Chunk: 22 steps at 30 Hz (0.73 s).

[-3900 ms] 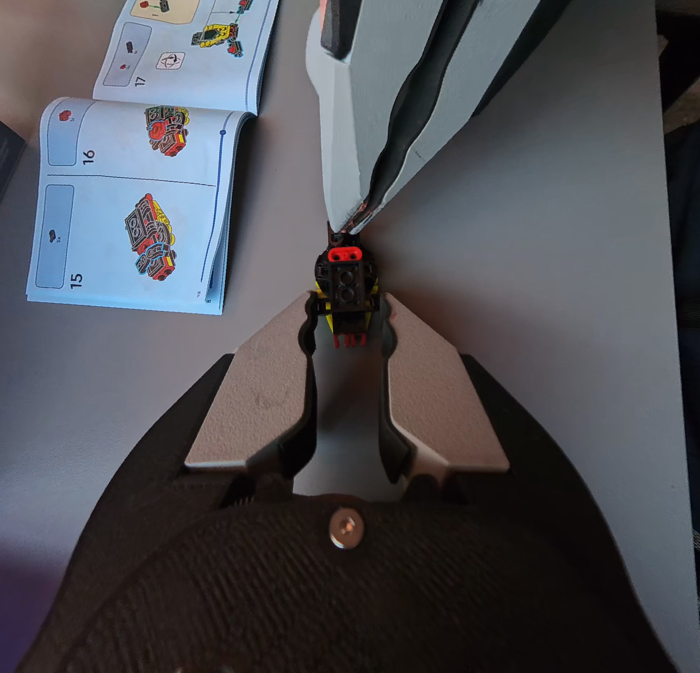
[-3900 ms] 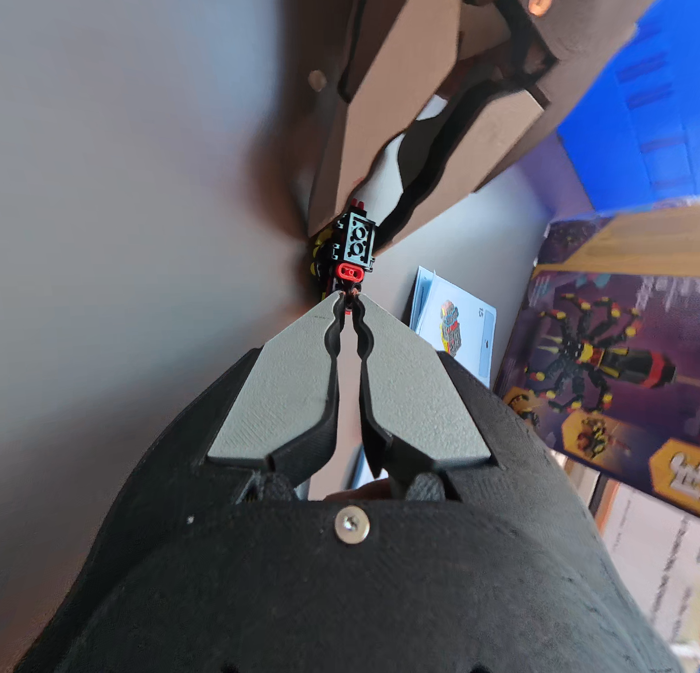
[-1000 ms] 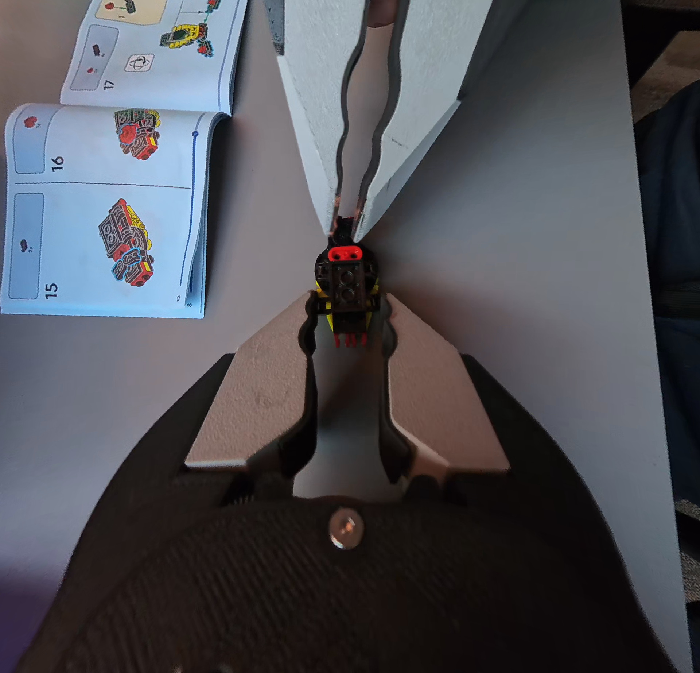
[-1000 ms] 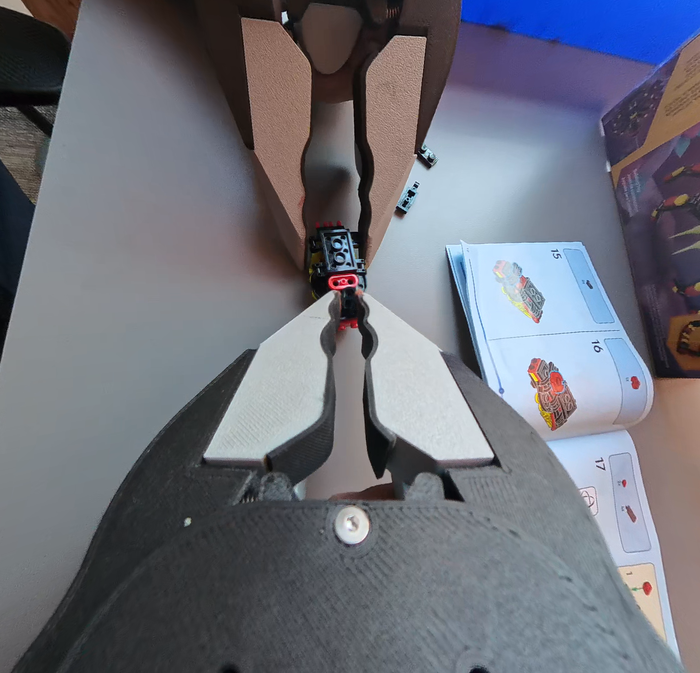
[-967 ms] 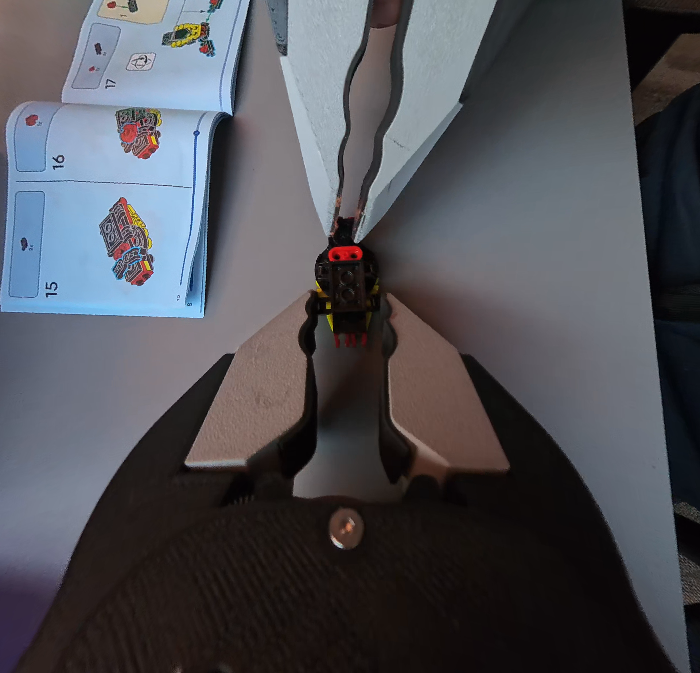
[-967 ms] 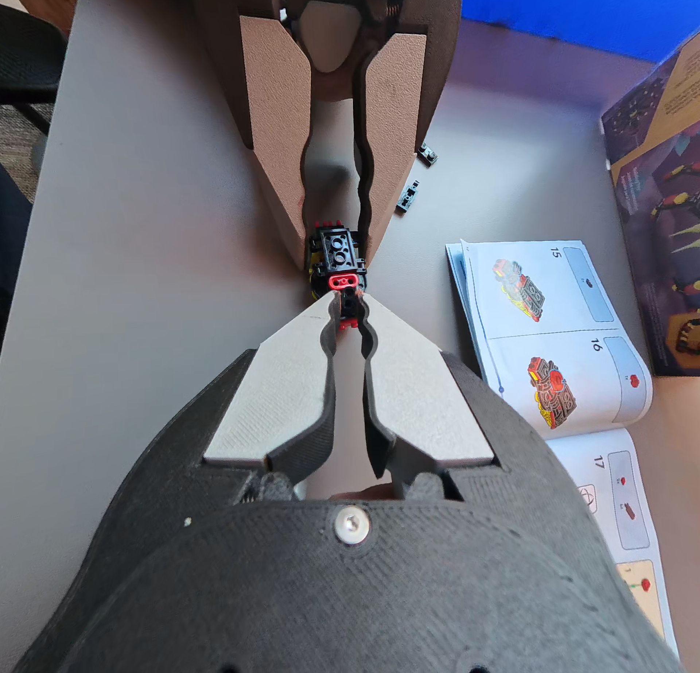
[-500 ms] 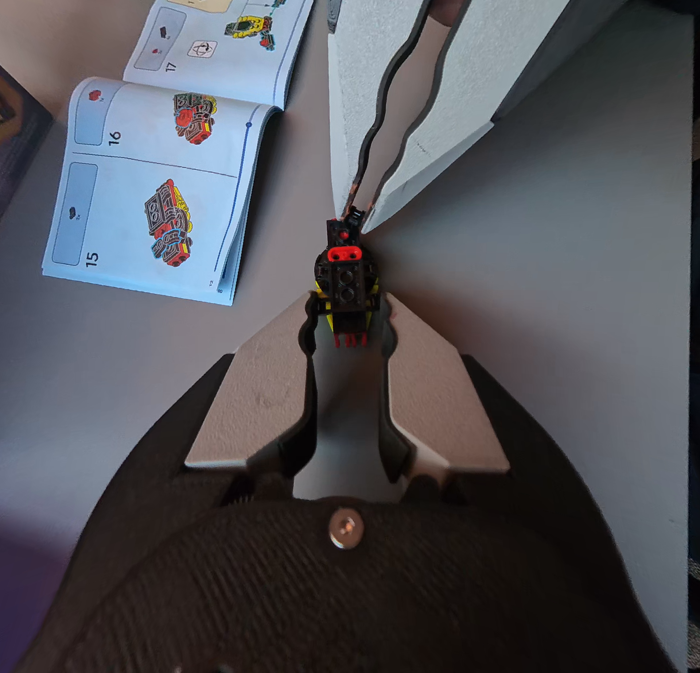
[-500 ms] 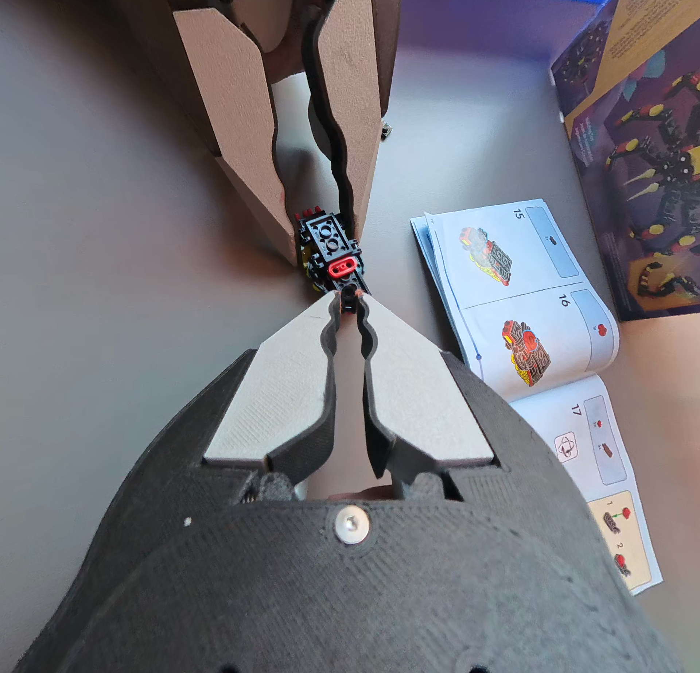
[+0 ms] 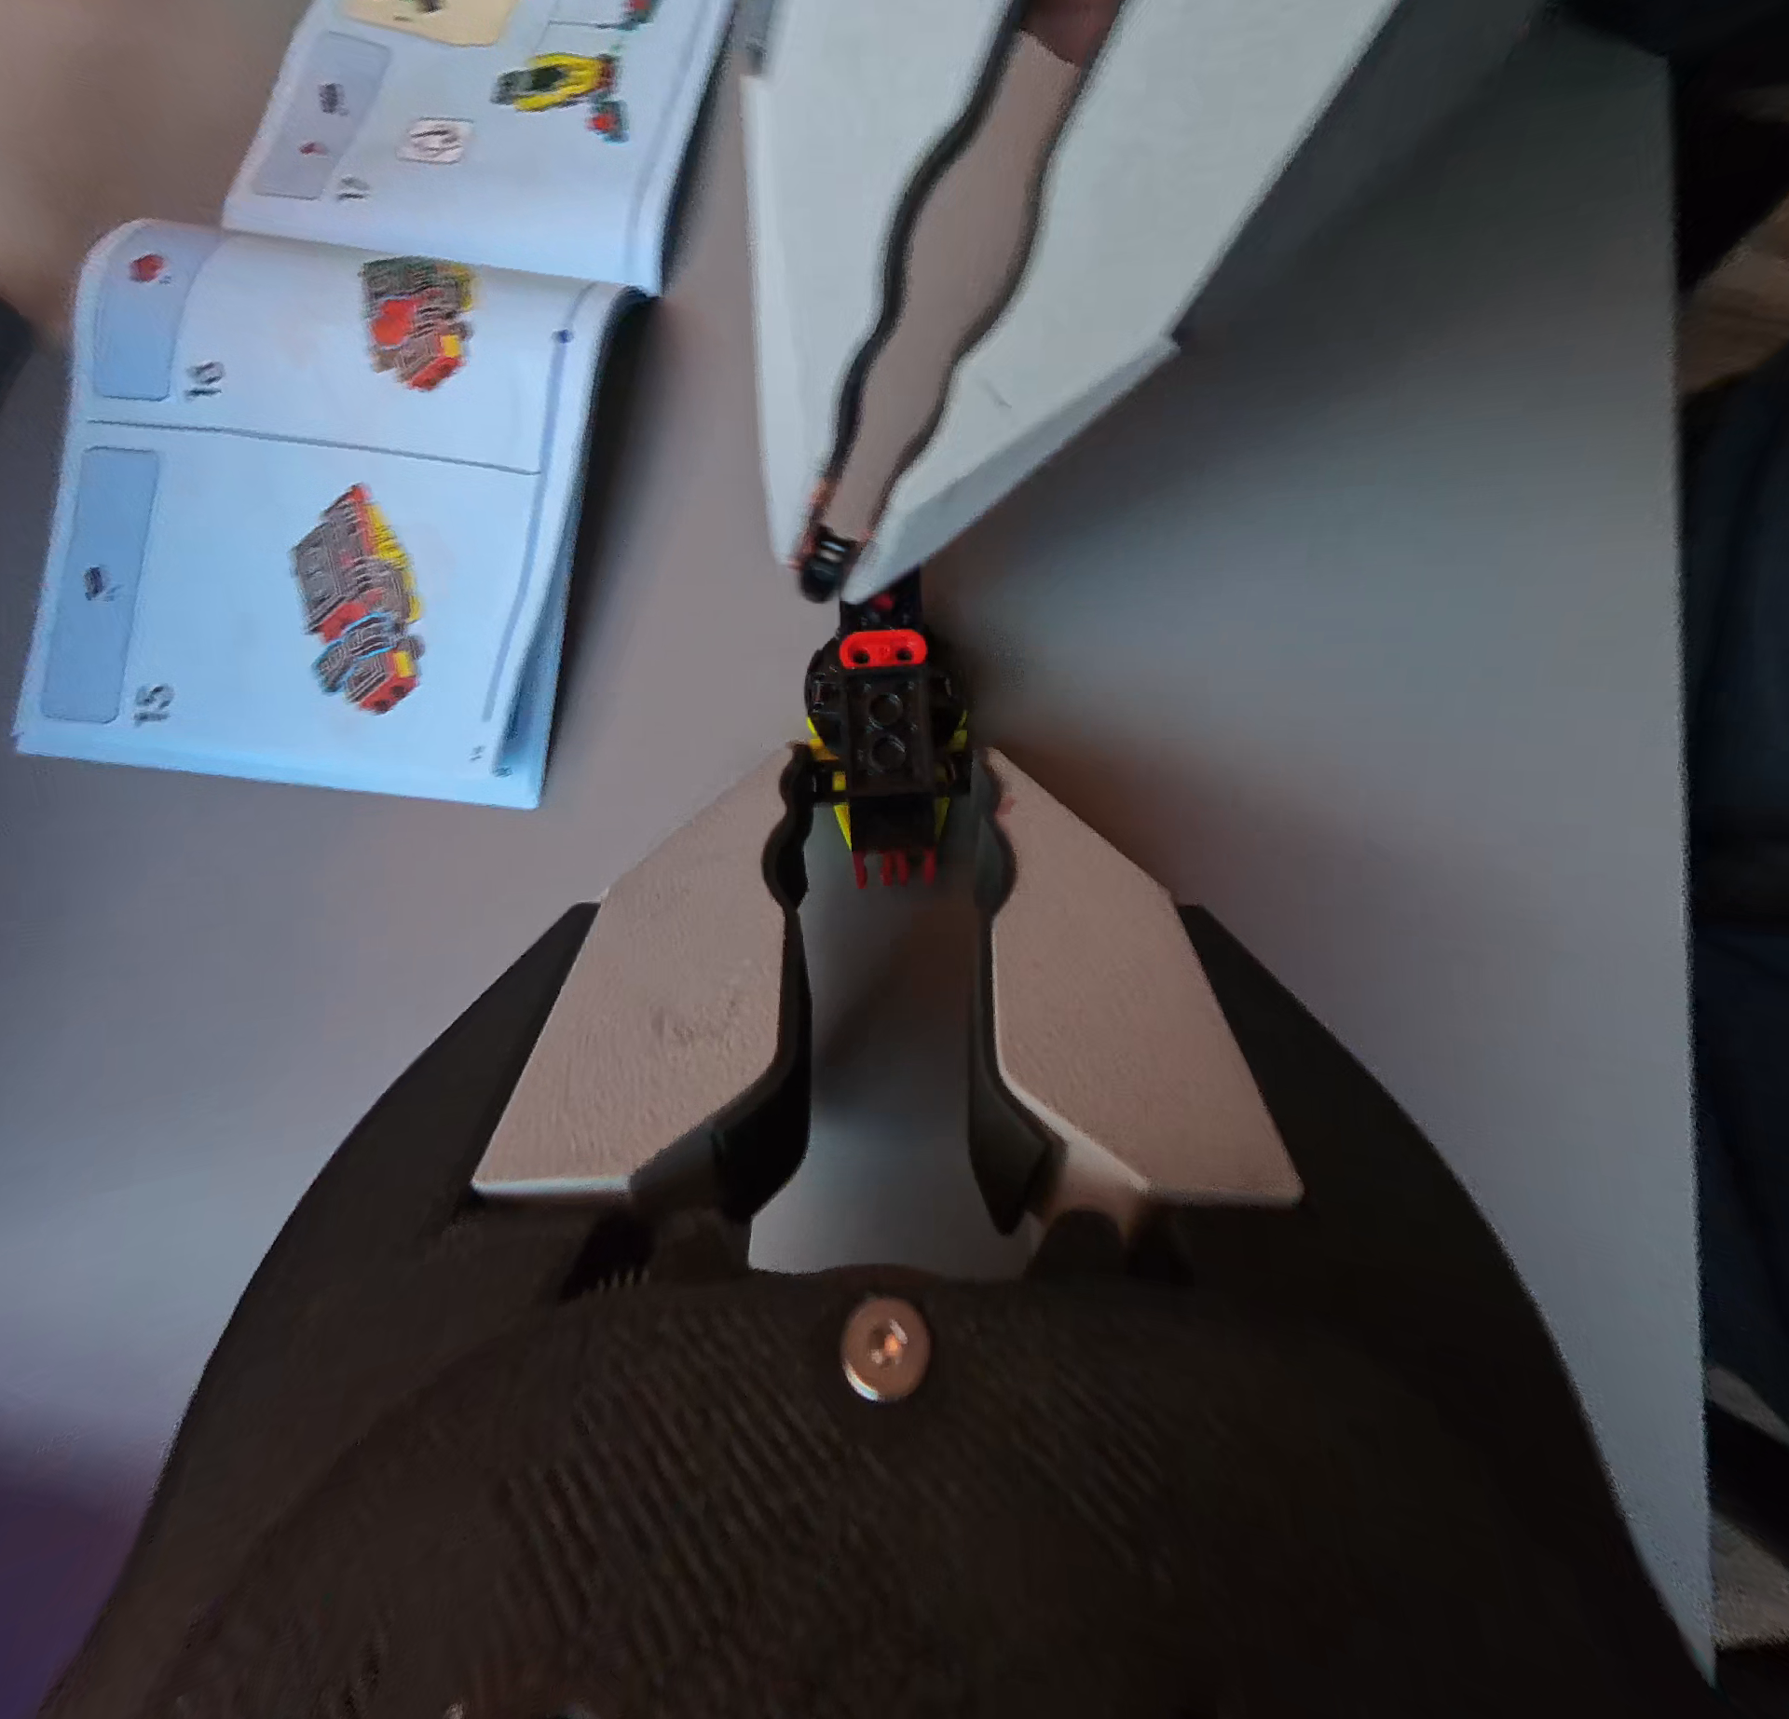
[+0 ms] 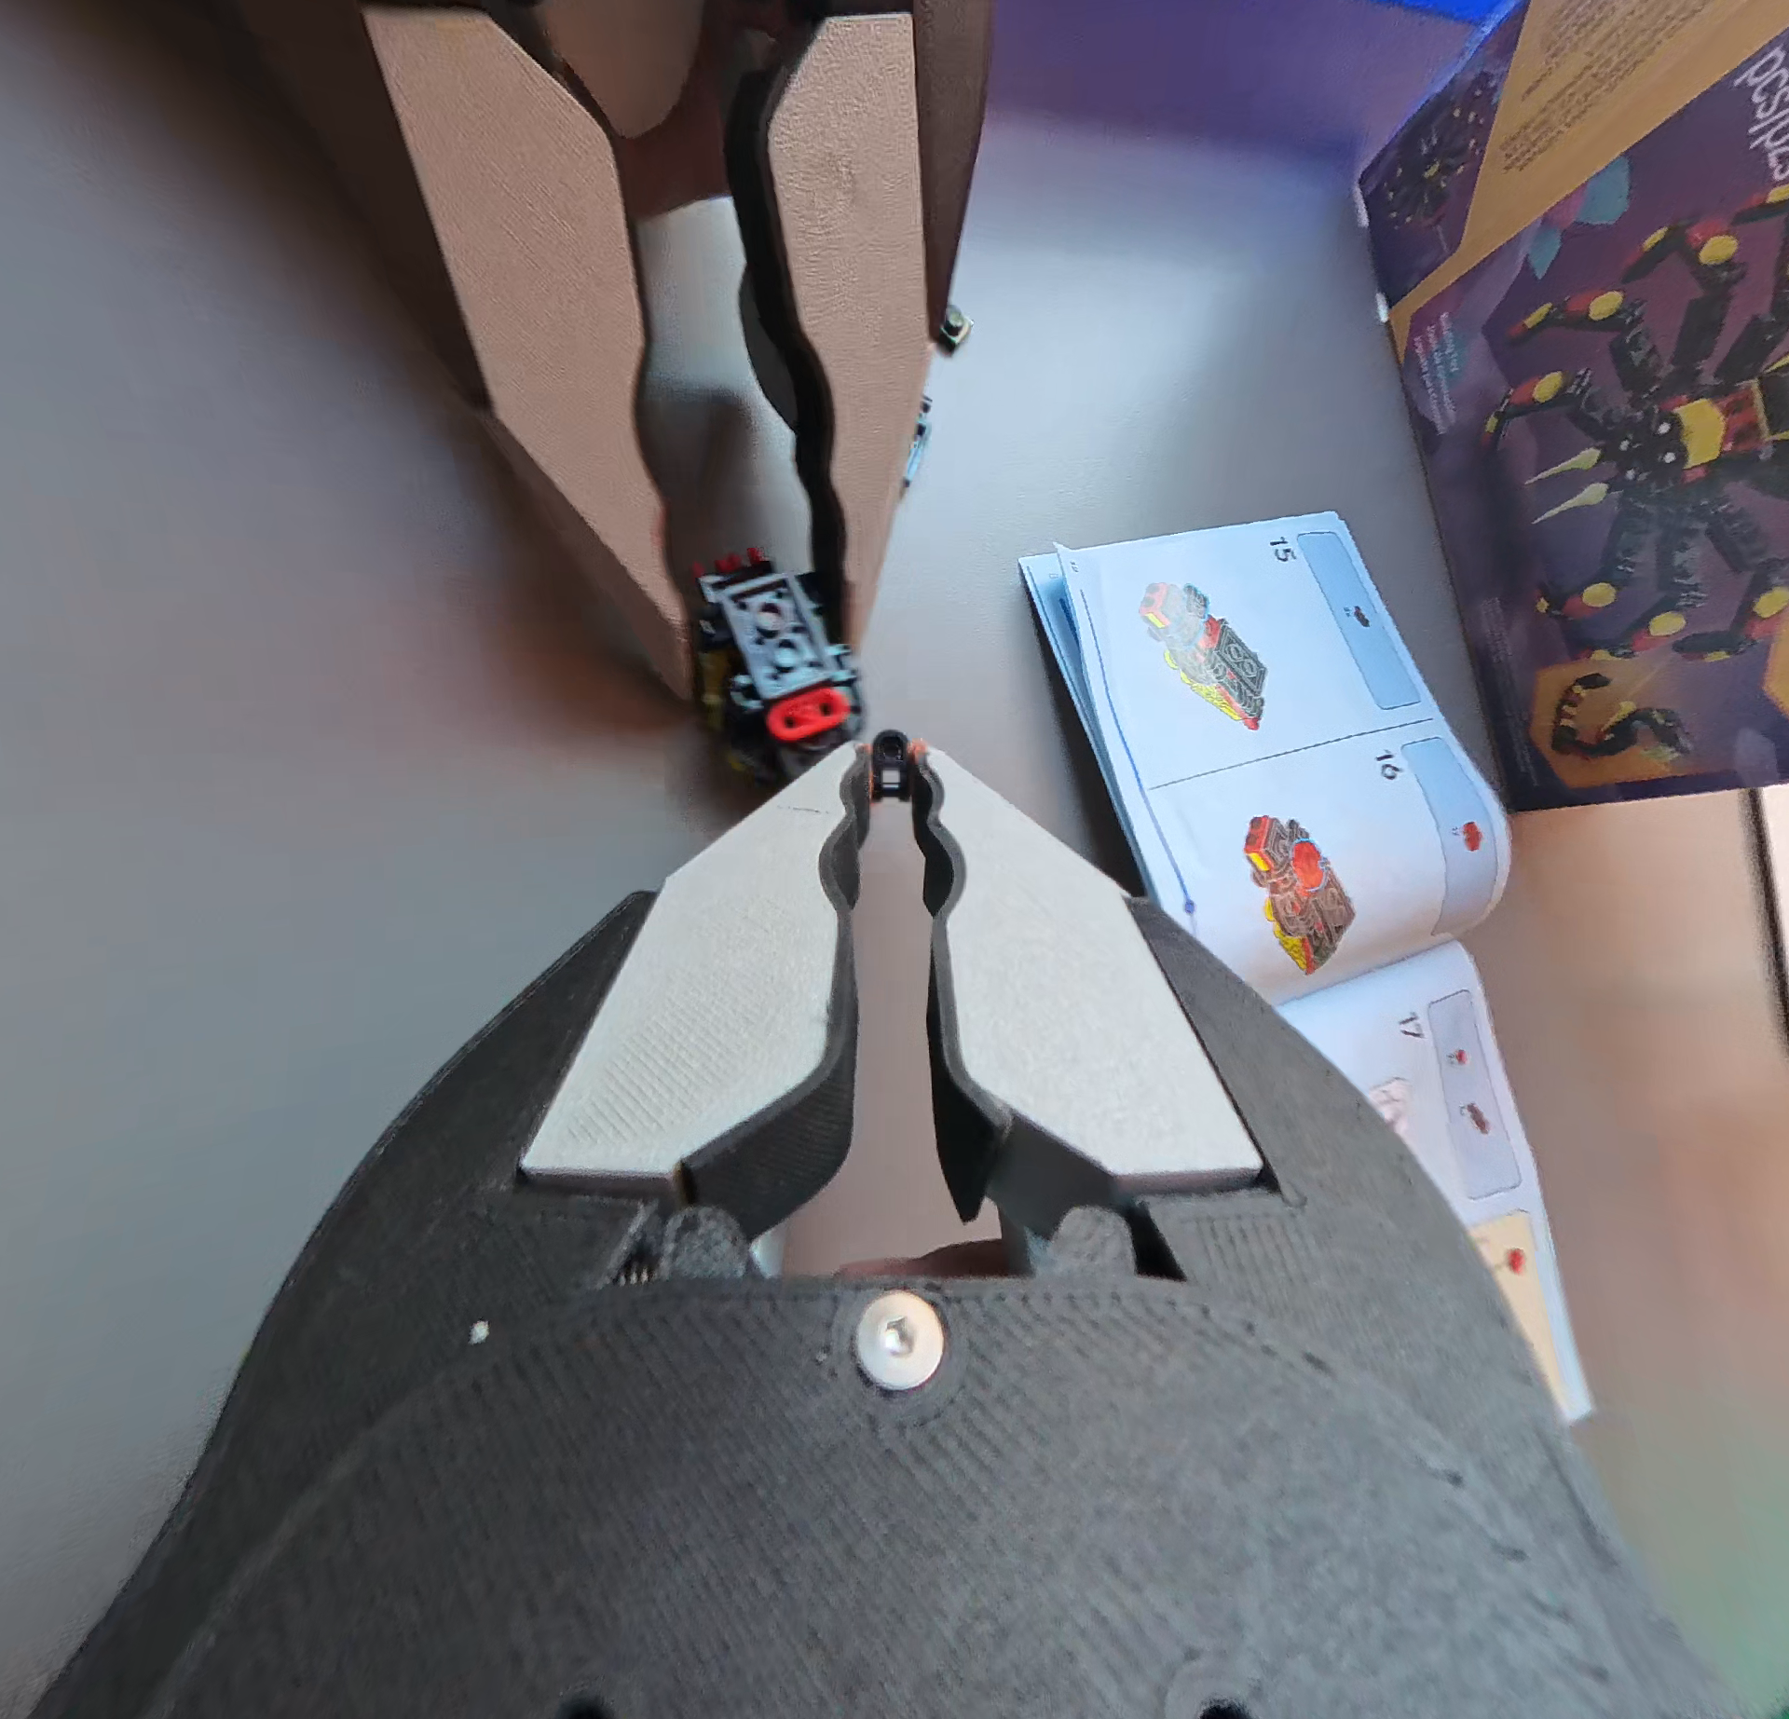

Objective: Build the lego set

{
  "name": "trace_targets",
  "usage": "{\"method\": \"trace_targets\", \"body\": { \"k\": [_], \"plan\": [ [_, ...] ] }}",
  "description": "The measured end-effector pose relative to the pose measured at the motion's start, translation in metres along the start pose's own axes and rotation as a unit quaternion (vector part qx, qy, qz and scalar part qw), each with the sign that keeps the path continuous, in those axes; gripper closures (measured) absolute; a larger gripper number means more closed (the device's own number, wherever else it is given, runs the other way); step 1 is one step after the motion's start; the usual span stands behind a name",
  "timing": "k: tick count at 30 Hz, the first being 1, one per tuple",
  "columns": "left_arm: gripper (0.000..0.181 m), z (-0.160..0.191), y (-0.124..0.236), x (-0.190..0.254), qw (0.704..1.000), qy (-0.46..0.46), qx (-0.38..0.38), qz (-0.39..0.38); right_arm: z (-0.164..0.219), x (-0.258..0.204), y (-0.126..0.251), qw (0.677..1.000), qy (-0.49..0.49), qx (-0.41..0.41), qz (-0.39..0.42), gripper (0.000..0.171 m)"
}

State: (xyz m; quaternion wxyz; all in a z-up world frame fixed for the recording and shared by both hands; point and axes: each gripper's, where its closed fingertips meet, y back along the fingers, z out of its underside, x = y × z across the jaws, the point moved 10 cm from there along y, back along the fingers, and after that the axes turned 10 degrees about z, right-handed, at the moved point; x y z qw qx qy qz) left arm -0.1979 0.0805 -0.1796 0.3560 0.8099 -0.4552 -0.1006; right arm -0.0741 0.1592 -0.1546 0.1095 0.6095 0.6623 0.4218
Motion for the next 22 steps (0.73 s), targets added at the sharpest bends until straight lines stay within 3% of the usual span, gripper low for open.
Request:
{"method": "trace_targets", "body": {
  "k": [5,8,14,22],
  "plan": [
    [0.152,0.004,0.003,0.004,0.996,-0.061,-0.015,0.056,0.000,0.001,0.010,0.993,0.090,0.062,-0.044,0.166],
    [0.152,0.007,0.007,0.005,0.989,-0.108,-0.025,0.097,0.000,-0.003,0.015,0.971,0.170,0.135,-0.103,0.167],
    [0.151,0.015,0.011,0.022,0.940,-0.226,-0.054,0.250,-0.015,-0.015,0.015,0.922,0.281,0.163,-0.210,0.167],
    [0.151,0.012,0.009,0.025,0.928,-0.281,-0.044,0.241,-0.024,-0.046,0.014,0.898,0.319,0.154,-0.261,0.167]
  ]
}}
